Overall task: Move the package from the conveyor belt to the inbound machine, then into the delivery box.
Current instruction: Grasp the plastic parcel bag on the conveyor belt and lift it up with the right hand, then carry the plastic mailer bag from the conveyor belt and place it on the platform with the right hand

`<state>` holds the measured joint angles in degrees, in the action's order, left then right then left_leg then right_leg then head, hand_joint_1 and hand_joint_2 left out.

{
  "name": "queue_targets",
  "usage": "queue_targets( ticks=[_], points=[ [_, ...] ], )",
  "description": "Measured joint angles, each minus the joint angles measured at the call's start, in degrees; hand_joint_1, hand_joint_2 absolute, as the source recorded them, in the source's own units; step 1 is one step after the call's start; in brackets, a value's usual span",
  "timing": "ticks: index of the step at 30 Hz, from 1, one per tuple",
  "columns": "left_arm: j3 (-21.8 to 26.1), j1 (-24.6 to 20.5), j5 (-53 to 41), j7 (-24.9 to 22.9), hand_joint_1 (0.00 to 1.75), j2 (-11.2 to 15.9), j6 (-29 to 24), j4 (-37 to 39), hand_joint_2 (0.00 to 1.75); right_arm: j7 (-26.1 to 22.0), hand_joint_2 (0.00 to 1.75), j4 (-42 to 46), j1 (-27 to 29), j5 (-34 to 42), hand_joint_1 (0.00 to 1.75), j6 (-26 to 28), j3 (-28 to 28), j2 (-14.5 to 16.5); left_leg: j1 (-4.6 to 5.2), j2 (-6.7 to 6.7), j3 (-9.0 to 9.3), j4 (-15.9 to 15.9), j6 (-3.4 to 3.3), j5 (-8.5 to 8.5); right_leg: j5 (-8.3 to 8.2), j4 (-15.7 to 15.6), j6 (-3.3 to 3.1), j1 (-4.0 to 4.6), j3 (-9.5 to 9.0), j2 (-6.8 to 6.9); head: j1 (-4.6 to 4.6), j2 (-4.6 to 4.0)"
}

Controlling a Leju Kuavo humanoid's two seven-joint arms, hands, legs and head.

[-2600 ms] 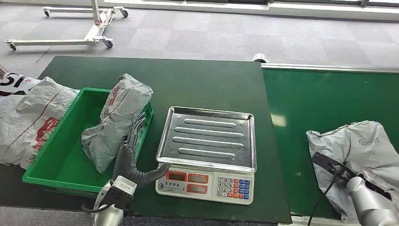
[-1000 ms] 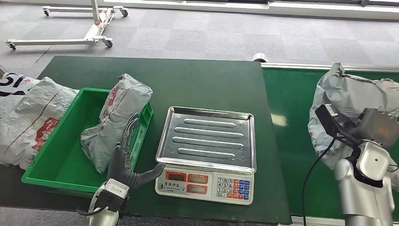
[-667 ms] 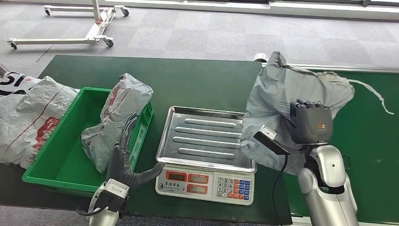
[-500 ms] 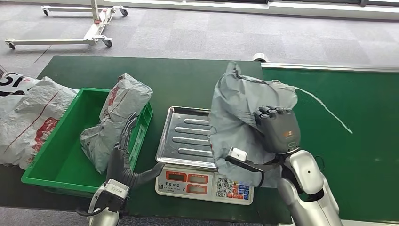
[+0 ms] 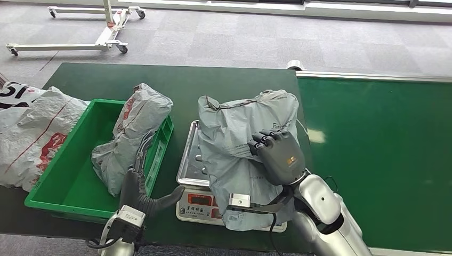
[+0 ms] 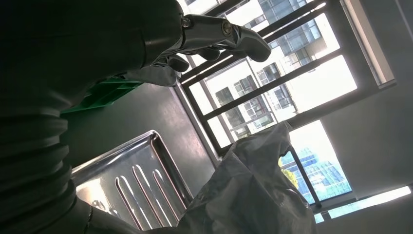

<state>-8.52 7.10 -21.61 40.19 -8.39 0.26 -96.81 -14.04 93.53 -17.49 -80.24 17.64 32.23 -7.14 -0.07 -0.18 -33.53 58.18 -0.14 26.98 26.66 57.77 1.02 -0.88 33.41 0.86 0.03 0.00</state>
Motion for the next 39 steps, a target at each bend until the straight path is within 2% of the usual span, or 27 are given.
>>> queue_targets(
  ticks=[5, 12, 16, 22, 30, 32, 37, 39],
  points=[
    [0.0, 0.0, 0.0, 0.0, 0.00, 0.0, 0.0, 0.0, 1.75, 0.2, 1.75, -0.1, -0.5, -0.1, 1.75, 0.0, 0.6, 0.0, 0.00, 0.00, 0.00, 0.0, 0.00, 0.00, 0.00, 0.0, 0.00, 0.00, 0.00, 0.00, 0.01, 0.00],
    [0.0, -0.1, 0.0, 0.0, 0.00, 0.0, 1.2, 0.3, 1.75, 3.1, 1.75, -2.0, -2.6, -1.3, 1.75, 1.4, 0.8, 0.0, 0.01, -0.01, 0.00, 0.0, 0.00, 0.00, -0.01, 0.0, 0.00, -0.01, 0.01, -0.01, 0.00, 0.00],
    [-0.8, -1.4, 1.1, 0.0, 0.00, 0.1, 1.2, 1.8, 1.75, 0.3, 1.75, -8.6, -8.1, 2.4, 1.75, 2.3, 0.8, 0.4, 0.01, -0.05, 0.01, 0.0, 0.01, -0.06, -0.10, 0.0, -0.02, -0.01, 0.01, -0.03, 0.00, 0.00],
    [-1.8, -4.9, 2.4, 0.0, 0.00, 0.2, 2.0, 4.6, 1.75, -1.2, 1.75, -20.8, -16.4, 3.8, 1.75, 2.2, 0.8, 3.5, -0.01, -0.01, 0.02, 0.0, 0.08, -0.21, -0.18, 0.0, -0.03, 0.01, 0.02, -0.01, -0.01, 0.00],
    [-3.1, -7.2, 3.7, 0.0, 0.00, 0.8, 1.8, 6.9, 1.75, -3.5, 1.75, -29.2, -17.9, 5.9, 1.75, 3.5, 0.8, 5.1, -0.01, 0.00, -0.03, 0.0, 0.08, -0.20, -0.18, 0.0, -0.03, 0.00, 0.06, -0.02, 0.01, 0.00],
    [-3.5, -7.5, 4.2, 0.0, 0.00, 1.0, 1.5, 7.4, 1.75, -6.0, 1.75, -30.1, -17.8, 8.5, 1.75, 2.4, 0.8, 5.3, -0.01, -0.01, -0.03, 0.0, 0.08, -0.19, -0.18, 0.0, -0.03, 0.00, 0.07, -0.02, 0.00, 0.00],
    [-4.7, -8.3, 5.6, 0.0, 0.00, 1.9, 0.8, 8.5, 1.75, -16.5, 1.75, -30.5, -16.2, 18.7, 1.75, -4.5, 1.1, 5.3, -0.01, -0.01, -0.02, 0.0, 0.08, -0.19, -0.18, 0.0, -0.03, 0.01, 0.08, -0.03, 0.01, 0.00],
    [-5.0, -8.4, 5.9, 0.0, 0.00, 2.2, 0.7, 8.7, 1.75, -18.2, 1.75, -30.1, -15.0, 20.3, 1.75, -5.9, 1.4, 5.3, -0.01, -0.02, -0.03, 0.0, 0.08, -0.19, -0.18, 0.0, -0.03, 0.01, 0.09, -0.03, 0.01, 0.00]
  ],
)
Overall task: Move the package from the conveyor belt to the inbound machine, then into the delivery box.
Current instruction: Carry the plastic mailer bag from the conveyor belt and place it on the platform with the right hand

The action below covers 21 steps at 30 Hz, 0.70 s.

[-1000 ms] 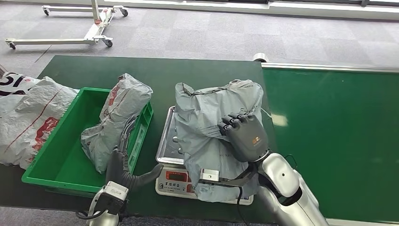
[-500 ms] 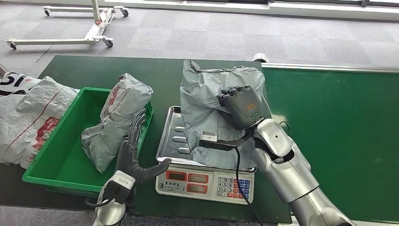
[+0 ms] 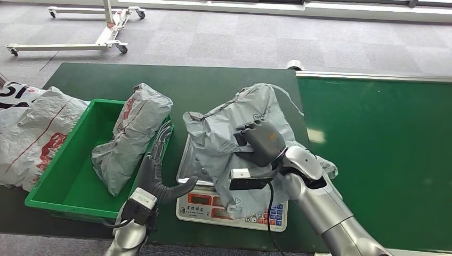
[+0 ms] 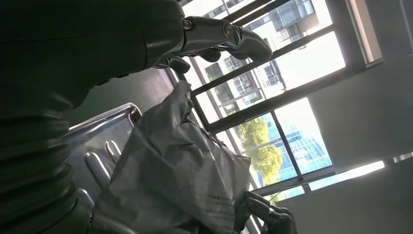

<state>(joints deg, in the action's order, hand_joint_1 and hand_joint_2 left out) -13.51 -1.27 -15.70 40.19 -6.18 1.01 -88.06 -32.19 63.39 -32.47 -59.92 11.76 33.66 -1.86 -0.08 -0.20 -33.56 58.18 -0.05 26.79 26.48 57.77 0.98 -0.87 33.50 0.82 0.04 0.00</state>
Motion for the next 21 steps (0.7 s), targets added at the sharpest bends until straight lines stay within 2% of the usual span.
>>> queue_targets(
  ticks=[6, 7, 10, 11, 16, 21],
  points=[
    [-0.8, -0.2, 0.4, 0.0, 0.00, 0.7, -0.1, 0.7, 1.75, -1.4, 1.75, 1.0, 1.6, 1.8, 1.75, -2.6, 1.0, -0.1, 0.00, -0.03, 0.00, 0.0, 0.00, 0.00, 0.00, 0.0, 0.00, 0.00, 0.02, -0.02, 0.00, 0.00],
    [-0.9, -0.3, 0.5, 0.0, 0.00, 0.8, -0.3, 0.8, 1.75, -1.8, 1.75, 1.4, 1.8, 2.2, 1.48, -3.3, 1.4, -0.3, 0.00, -0.03, 0.00, 0.0, 0.00, 0.00, 0.00, 0.0, 0.00, 0.00, 0.02, -0.02, 0.00, 0.00],
    [-1.2, -0.7, 0.9, 0.0, 0.00, 1.2, -1.0, 1.2, 1.75, -2.5, 1.75, 3.3, 3.1, 3.0, 0.17, -4.8, 3.2, -0.9, 0.00, -0.03, 0.00, 0.0, 0.00, 0.00, 0.00, 0.0, 0.00, 0.00, 0.02, -0.02, 0.00, 0.00],
    [-1.3, -0.8, 1.0, 0.0, 0.00, 1.4, -1.2, 1.4, 1.75, -2.4, 1.75, 4.0, 3.6, 3.2, 0.00, -4.9, 3.8, -1.1, 0.00, -0.03, -0.01, 0.0, 0.00, 0.00, 0.00, 0.0, 0.00, 0.00, 0.02, -0.03, -0.01, 0.00],
    [-1.8, -0.7, 1.2, 0.0, 0.00, 2.1, -2.2, 1.5, 1.75, 0.4, 1.75, 6.2, 4.6, 2.9, 0.00, -4.0, 5.7, -1.6, 0.00, -0.04, -0.02, 0.0, 0.01, 0.01, 0.00, 0.0, 0.00, 0.00, 0.03, -0.04, -0.01, 0.00],
    [-2.0, -0.7, 1.2, 0.0, 0.00, 2.6, -2.3, 1.5, 1.75, 0.6, 1.75, 7.1, 4.6, 2.8, 0.00, -3.9, 6.7, -2.0, 0.00, -0.05, -0.01, 0.0, 0.01, 0.00, 0.00, 0.0, 0.00, 0.00, 0.03, -0.04, -0.01, 0.00]
  ],
)
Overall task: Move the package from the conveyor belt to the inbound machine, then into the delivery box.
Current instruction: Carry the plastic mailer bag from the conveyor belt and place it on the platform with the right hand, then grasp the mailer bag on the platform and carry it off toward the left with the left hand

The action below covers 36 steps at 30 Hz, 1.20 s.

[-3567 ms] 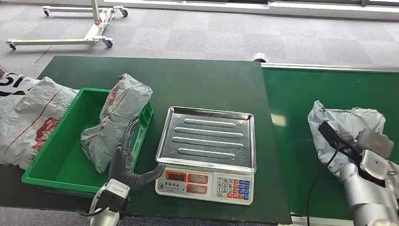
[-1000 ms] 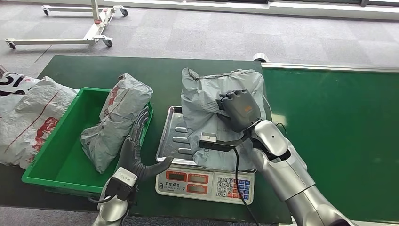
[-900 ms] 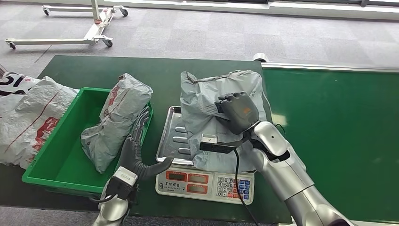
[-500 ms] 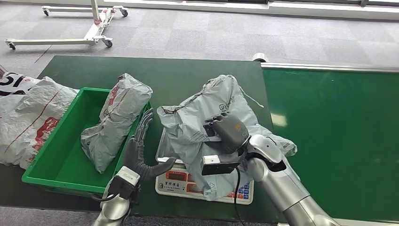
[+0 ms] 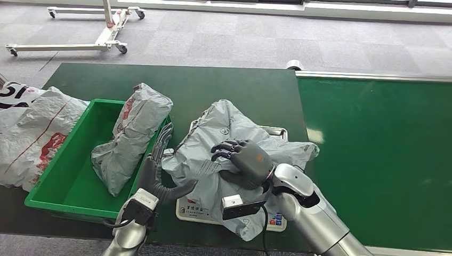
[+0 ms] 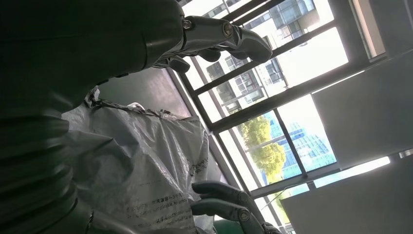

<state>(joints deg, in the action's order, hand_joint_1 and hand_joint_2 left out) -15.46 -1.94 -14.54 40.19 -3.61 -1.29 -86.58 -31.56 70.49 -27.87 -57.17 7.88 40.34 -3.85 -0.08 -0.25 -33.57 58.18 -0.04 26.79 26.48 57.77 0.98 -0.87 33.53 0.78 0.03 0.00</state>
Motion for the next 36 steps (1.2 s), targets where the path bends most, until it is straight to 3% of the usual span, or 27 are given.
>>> queue_targets(
  ticks=[13, 17, 25, 29, 31, 32, 35, 36],
  points=[
    [0.0, 0.0, 0.0, 0.0, 0.00, 0.5, 0.0, 0.0, 1.75, 0.0, 1.75, 0.6, 0.0, 0.0, 0.00, 0.0, 1.0, -0.4, 0.00, 0.00, 0.00, 0.0, 0.00, 0.00, 0.00, 0.0, 0.00, 0.00, 0.00, 0.00, 0.00, 0.00],
    [0.0, 0.0, 0.0, 0.0, 0.00, 0.6, 0.0, 0.0, 1.75, 0.1, 0.00, 0.6, 0.0, 0.0, 0.00, 0.0, 1.3, -0.5, 0.00, 0.00, 0.00, 0.0, 0.00, 0.00, 0.00, 0.0, 0.00, 0.00, 0.00, 0.00, 0.00, 0.00],
    [0.0, 0.6, -0.2, 0.0, 0.00, 0.7, -0.1, -0.1, 1.75, 3.0, 0.00, 1.5, -0.1, 1.6, 0.00, -0.1, 1.3, -1.1, 0.00, 0.00, 0.00, 0.0, 0.00, 0.00, 0.00, 0.0, 0.00, 0.00, -0.01, 0.00, 0.00, 0.00],
    [0.0, 0.9, -0.8, 0.0, 0.00, 0.7, 0.4, -0.1, 1.75, 4.2, 1.75, 2.3, 0.1, 1.1, 0.00, 0.5, 0.9, -1.7, 0.00, 0.01, 0.00, 0.0, 0.00, 0.00, 0.00, 0.0, 0.00, 0.00, 0.00, 0.00, 0.01, 0.00],
    [0.0, 1.0, -1.5, 0.0, 0.00, 0.6, 0.9, -0.1, 1.75, 5.3, 1.75, 3.8, 1.3, -1.8, 0.00, 5.7, -0.6, -1.3, 0.00, 0.03, 0.00, 0.0, 0.00, 0.00, 0.00, 0.0, 0.00, 0.00, 0.00, 0.02, 0.01, 0.00],
    [0.0, 1.1, -2.0, 0.0, 0.00, 0.4, 1.3, -0.1, 1.75, 4.9, 1.75, 5.7, 2.6, -4.1, 0.00, 11.1, -2.3, -0.7, 0.00, 0.06, -0.02, 0.0, 0.00, -0.01, 0.00, 0.0, 0.00, 0.00, 0.02, 0.04, 0.01, 0.00],
    [0.0, 1.2, -3.2, 0.0, 0.00, -0.3, 2.5, 0.1, 1.75, -3.3, 1.75, 18.1, 7.1, -11.8, 0.00, 30.2, -12.7, 4.0, 0.01, 0.12, -0.18, 0.0, 0.00, 0.00, 0.00, 0.0, 0.00, 0.00, 0.17, 0.08, -0.01, 0.00],
    [0.0, 1.1, -3.4, 0.0, 0.00, -0.6, 2.5, 0.3, 1.75, -5.9, 1.75, 23.3, 7.9, -13.5, 0.00, 33.9, -16.7, 5.8, 0.00, 0.12, -0.20, 0.0, 0.00, 0.01, 0.01, 0.0, 0.00, 0.00, 0.18, 0.08, -0.01, 0.00]
  ],
)
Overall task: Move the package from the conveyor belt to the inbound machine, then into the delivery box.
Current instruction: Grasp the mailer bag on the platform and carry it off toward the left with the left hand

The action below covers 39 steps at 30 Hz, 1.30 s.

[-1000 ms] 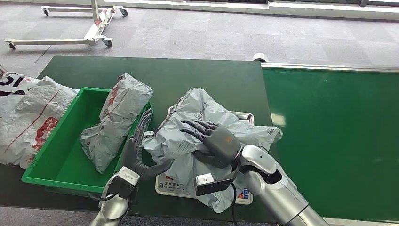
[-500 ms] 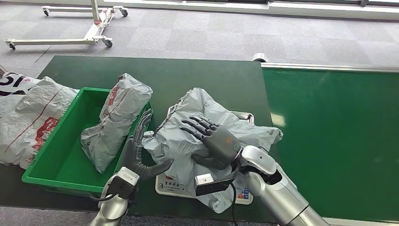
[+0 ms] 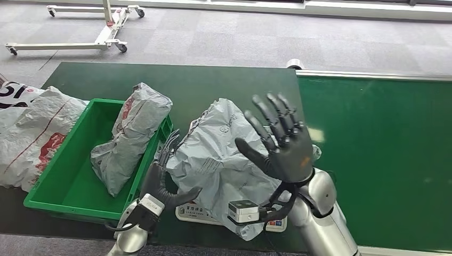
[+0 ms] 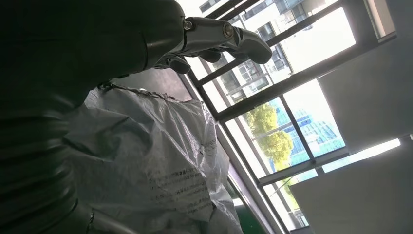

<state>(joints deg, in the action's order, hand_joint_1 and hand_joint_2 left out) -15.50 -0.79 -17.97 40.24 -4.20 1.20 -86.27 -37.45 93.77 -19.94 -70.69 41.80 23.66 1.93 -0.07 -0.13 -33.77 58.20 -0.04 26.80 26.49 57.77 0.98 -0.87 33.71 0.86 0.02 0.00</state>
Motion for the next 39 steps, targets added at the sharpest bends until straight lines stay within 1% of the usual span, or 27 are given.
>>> queue_targets(
  ticks=[1, 2, 4, 7, 10, 17, 20, 22, 24, 25, 27, 29, 33, 36, 39],
  points=[
    [0.0, -0.1, -0.2, 0.0, 0.00, -0.2, -0.2, 0.2, 1.75, -1.3, 1.75, 4.7, 0.5, -0.8, 0.00, 1.3, -3.5, 1.3, 0.00, 0.00, 0.02, 0.0, -0.01, 0.01, 0.02, 0.0, 0.00, 0.00, -0.02, 0.00, 0.00, 0.00],
    [0.0, -0.2, -0.5, 0.0, 0.00, -0.4, -0.6, 0.4, 1.75, -1.9, 1.75, 9.2, 1.0, -1.0, 0.00, 1.3, -6.8, 2.4, 0.00, 0.00, 0.05, 0.0, -0.02, 0.03, 0.05, 0.0, 0.00, 0.00, -0.06, 0.00, 0.01, 0.00],
    [-0.1, -0.2, -1.2, 0.0, 0.00, -0.6, -1.4, 0.8, 1.75, -2.1, 1.75, 16.3, 2.1, -0.8, 0.00, -0.6, -11.3, 3.7, 0.01, -0.05, 0.08, 0.0, -0.04, 0.07, 0.09, 0.0, 0.00, -0.02, -0.09, -0.02, 0.02, -0.01],
    [-0.4, -0.2, -2.2, 0.0, 0.00, -0.9, -2.2, 1.1, 1.75, -2.3, 1.75, 23.4, 3.1, -0.5, 0.00, -1.4, -14.6, 5.5, 0.03, -0.16, 0.12, 0.0, -0.04, 0.09, 0.08, 0.0, 0.02, -0.04, -0.09, -0.11, 0.01, 0.00],
    [-0.7, -0.3, -2.9, -0.1, 0.00, -1.3, -2.5, 1.4, 1.75, -2.4, 1.75, 27.6, 3.6, -0.1, 0.00, -1.6, -16.3, 6.7, 0.02, -0.17, 0.16, 0.0, -0.04, 0.09, 0.06, 0.0, 0.02, -0.03, -0.12, -0.13, 0.02, 0.00],
    [-0.9, -0.5, -4.3, -0.3, 0.00, -1.6, -3.0, 2.4, 1.75, -2.4, 1.75, 30.7, 4.5, -1.1, 0.00, -1.8, -18.2, 8.1, 0.00, -0.18, 0.19, 0.0, -0.03, 0.07, 0.02, 0.0, -0.02, 0.00, -0.12, -0.14, 0.01, 0.00],
    [-2.0, -1.9, -7.6, -2.1, 0.00, -1.6, -0.1, 4.2, 1.75, -2.4, 1.75, 30.7, 4.5, -1.4, 0.00, -1.9, -18.2, 9.0, 0.01, -0.16, 0.19, 0.0, -0.03, 0.06, 0.02, 0.0, -0.02, -0.01, -0.13, -0.12, 0.01, 0.00],
    [-4.1, -3.9, -11.7, -3.9, 0.00, -1.6, 4.4, 6.8, 1.75, -2.4, 1.75, 30.7, 4.4, -1.5, 0.00, -1.9, -18.2, 9.8, 0.01, -0.13, 0.18, 0.0, -0.05, 0.05, 0.02, 0.0, -0.01, -0.02, -0.15, -0.10, 0.01, 0.00],
    [-7.6, -6.5, -17.0, -5.5, 0.00, -1.7, 9.4, 10.9, 1.75, -2.4, 1.75, 30.6, 4.0, -1.5, 0.00, -1.9, -18.2, 10.8, 0.03, -0.13, 0.19, 0.0, -0.06, 0.05, 0.00, 0.0, 0.01, -0.04, -0.18, -0.09, 0.02, 0.00],
    [-9.6, -7.7, -19.3, -5.9, 0.00, -2.0, 11.0, 13.2, 1.75, -2.4, 1.75, 30.5, 3.8, -1.5, 0.00, -1.9, -18.2, 11.3, 0.04, -0.15, 0.19, 0.0, -0.06, 0.05, -0.01, 0.0, 0.03, -0.05, -0.18, -0.11, 0.02, 0.00],
    [-13.2, -10.0, -22.5, -6.0, 0.00, -2.7, 12.1, 18.1, 1.75, -2.4, 1.75, 30.4, 3.7, -1.6, 0.00, -1.9, -18.2, 12.2, 0.07, -0.18, 0.19, 0.0, -0.07, 0.05, -0.04, 0.0, 0.07, -0.08, -0.17, -0.13, 0.02, 0.00],
    [-15.9, -12.2, -23.7, -5.7, 0.00, -3.5, 11.9, 22.6, 1.75, -2.4, 1.75, 30.3, 3.6, -1.5, 0.00, -1.9, -18.2, 12.7, 0.09, -0.17, 0.19, 0.0, -0.07, 0.05, -0.06, 0.0, 0.08, -0.10, -0.17, -0.13, 0.02, -0.01],
    [-19.3, -15.9, -24.5, -4.8, 1.75, -4.9, 10.5, 29.7, 1.75, -2.4, 1.75, 30.1, 3.6, -1.2, 0.00, -1.9, -18.2, 13.3, 0.09, -0.16, 0.19, 0.0, -0.07, 0.05, -0.05, 0.0, 0.09, -0.10, -0.19, -0.12, 0.01, 0.00],
    [-20.5, -18.1, -24.3, -4.1, 1.75, -5.8, 9.1, 33.6, 1.75, -2.4, 1.75, 30.0, 3.6, -1.1, 0.00, -1.9, -18.2, 13.3, 0.08, -0.16, 0.20, 0.0, -0.07, 0.04, -0.05, 0.0, 0.08, -0.09, -0.20, -0.12, 0.01, 0.00],
    [-21.1, -19.5, -23.9, -3.8, 1.75, -6.3, 8.5, 35.9, 1.75, -2.4, 1.75, 29.9, 3.6, -1.1, 0.00, -1.9, -18.2, 13.3, 0.08, -0.16, 0.21, 0.0, -0.07, 0.04, -0.05, 0.0, 0.08, -0.09, -0.22, -0.12, 0.02, 0.00]
  ],
)
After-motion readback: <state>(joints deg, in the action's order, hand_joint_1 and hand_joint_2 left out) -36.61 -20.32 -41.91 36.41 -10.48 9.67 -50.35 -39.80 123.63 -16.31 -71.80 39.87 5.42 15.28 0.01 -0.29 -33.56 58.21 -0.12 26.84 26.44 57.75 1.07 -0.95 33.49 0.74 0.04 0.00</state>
